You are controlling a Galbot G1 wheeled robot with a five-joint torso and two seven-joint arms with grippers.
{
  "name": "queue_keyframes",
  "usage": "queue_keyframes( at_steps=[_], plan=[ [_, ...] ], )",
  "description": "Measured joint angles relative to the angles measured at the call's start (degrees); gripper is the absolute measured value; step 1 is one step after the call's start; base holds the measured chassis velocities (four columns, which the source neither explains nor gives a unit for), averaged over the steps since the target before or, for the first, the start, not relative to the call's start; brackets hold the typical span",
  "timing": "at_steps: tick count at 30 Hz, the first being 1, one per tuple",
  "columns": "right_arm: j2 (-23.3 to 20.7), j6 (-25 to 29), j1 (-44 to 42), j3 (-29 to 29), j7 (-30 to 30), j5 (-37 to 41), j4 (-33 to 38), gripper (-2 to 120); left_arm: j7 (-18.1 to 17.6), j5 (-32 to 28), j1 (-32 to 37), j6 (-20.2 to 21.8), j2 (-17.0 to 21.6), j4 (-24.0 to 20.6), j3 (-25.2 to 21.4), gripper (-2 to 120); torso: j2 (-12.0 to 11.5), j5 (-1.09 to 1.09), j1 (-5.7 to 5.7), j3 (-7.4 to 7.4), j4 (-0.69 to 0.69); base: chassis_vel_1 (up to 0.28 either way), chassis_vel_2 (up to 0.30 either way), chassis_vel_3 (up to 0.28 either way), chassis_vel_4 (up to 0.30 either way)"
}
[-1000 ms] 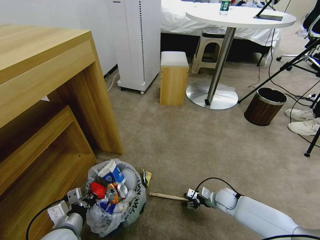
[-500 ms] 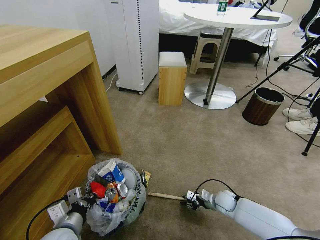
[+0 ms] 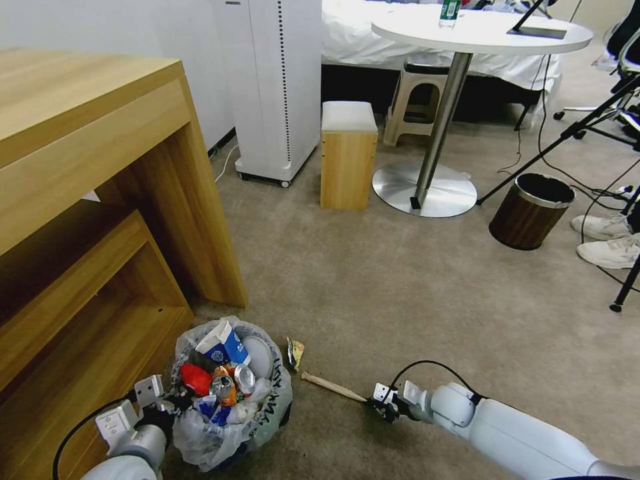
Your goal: Pick up the trash bin and place the garbage on the floor into it.
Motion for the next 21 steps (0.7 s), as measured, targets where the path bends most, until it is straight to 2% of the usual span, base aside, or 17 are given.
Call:
queue_keyframes(
  at_steps=[2,3,4,5,7,10,16,20,21],
  plan=[
    [-0.38,0.15,-0.10,0.34,0.16,0.37,0.81,0,-0.01,0.00,-0.03,0.00,0.04,0.03,0.02,0,0.00,0.04,0.00,0.00,0.00,0.000,0.000,0.000,0.000],
    [-1.73,0.59,-0.33,1.38,0.55,1.26,3.44,0,-0.01,0.00,-0.11,0.00,0.09,0.07,0.09,0,0.01,0.04,0.00,0.00,0.00,0.000,0.000,0.000,0.000],
    [-3.66,2.01,-0.66,3.34,1.16,1.75,6.61,0,-0.01,0.00,-0.23,0.03,0.19,0.11,0.20,0,0.02,-0.10,0.00,-0.02,0.00,0.000,0.000,0.000,0.000],
    [-3.66,2.01,-0.66,3.34,1.16,1.75,6.61,0,-0.01,0.00,-0.23,0.03,0.19,0.11,0.20,0,0.02,-0.10,0.00,-0.02,0.00,0.000,0.000,0.000,0.000],
    [-6.08,5.57,-2.00,7.25,1.36,1.59,11.10,0,-0.02,-0.01,-0.33,0.10,0.37,0.15,0.30,0,0.04,-0.03,0.00,-0.02,-0.01,0.000,0.000,0.000,0.000],
    [-7.97,7.01,-2.89,10.33,1.57,2.08,15.05,0,-0.03,-0.01,-0.29,0.13,0.52,0.14,0.36,0,0.05,-0.08,0.00,-0.03,-0.02,0.000,0.000,0.000,0.000],
    [-9.43,8.84,-3.14,12.45,2.34,2.64,19.29,0,-0.05,-0.01,0.26,0.15,0.69,-0.28,0.43,0,0.05,-0.05,0.00,-0.03,-0.02,0.000,0.000,0.000,0.000],
    [-9.79,10.53,-1.41,12.59,3.37,3.89,22.16,0,-0.05,-0.01,0.53,0.20,0.95,-0.70,0.43,0,0.05,-0.05,0.00,-0.03,-0.02,0.000,0.000,0.000,0.000],
    [-9.51,12.31,0.73,12.61,4.20,4.84,24.68,0,-0.06,-0.03,0.74,0.27,1.04,-1.21,0.43,0,0.06,-0.09,0.00,-0.03,-0.01,0.000,0.000,0.000,0.000]
  ],
)
